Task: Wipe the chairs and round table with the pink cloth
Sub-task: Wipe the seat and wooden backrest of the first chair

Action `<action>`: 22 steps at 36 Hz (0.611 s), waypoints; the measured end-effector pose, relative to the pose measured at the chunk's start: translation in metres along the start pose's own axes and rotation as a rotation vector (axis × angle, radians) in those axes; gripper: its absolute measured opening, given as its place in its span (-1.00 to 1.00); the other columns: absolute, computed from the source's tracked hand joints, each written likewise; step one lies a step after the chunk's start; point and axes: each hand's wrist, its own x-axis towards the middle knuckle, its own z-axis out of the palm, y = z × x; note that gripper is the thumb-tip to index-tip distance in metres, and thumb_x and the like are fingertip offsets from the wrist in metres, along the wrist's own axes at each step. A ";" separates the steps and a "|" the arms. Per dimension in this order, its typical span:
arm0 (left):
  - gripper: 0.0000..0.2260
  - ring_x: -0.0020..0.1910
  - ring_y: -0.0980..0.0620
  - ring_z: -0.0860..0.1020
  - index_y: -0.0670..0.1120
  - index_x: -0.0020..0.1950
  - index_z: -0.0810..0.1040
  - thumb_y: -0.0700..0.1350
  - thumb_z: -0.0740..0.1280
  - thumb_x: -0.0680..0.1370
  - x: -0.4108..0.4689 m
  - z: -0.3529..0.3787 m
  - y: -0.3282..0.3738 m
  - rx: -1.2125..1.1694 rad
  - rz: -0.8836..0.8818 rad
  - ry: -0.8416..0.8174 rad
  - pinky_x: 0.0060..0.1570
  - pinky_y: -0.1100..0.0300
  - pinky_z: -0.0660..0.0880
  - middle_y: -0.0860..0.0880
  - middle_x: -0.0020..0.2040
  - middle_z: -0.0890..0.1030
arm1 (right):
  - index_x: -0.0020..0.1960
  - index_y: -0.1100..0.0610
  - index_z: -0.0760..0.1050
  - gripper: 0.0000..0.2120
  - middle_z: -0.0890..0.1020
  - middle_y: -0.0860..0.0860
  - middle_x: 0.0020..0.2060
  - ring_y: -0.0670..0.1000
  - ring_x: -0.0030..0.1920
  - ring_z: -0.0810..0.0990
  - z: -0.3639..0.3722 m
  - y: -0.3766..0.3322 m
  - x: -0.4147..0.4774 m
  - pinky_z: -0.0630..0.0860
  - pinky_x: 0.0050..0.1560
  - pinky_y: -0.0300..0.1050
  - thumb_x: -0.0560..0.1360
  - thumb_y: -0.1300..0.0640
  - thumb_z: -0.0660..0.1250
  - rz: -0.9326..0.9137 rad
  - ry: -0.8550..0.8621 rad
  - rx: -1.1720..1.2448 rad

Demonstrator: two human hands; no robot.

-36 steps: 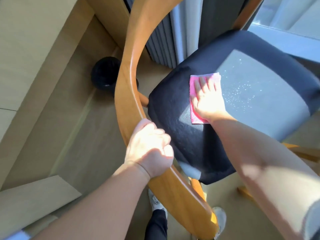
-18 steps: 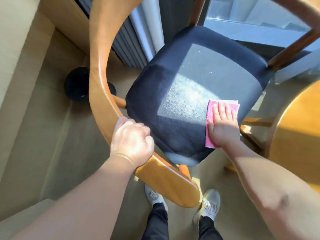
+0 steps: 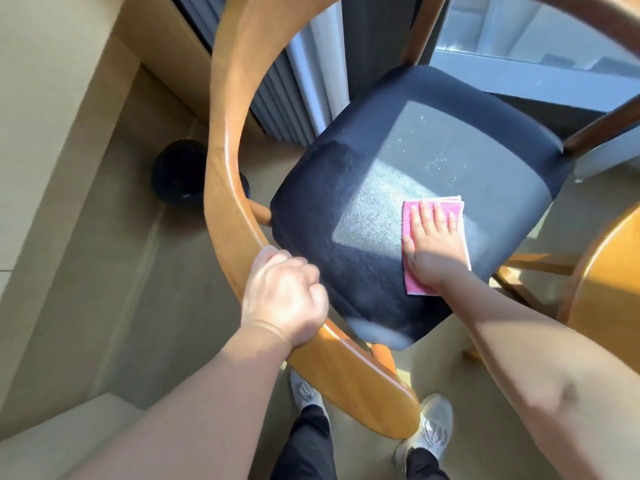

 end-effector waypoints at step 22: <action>-0.68 -0.23 0.00 0.44 -0.05 -0.23 0.58 -0.02 0.05 0.46 0.185 -0.062 -0.103 0.296 0.603 -0.044 -0.05 0.11 0.29 0.03 -0.27 0.55 | 0.60 0.11 -0.15 -0.42 -0.02 0.13 0.58 0.22 0.56 -0.09 -0.015 -0.050 0.042 -0.14 0.51 0.18 0.61 -0.04 -0.26 -0.025 -0.080 -0.083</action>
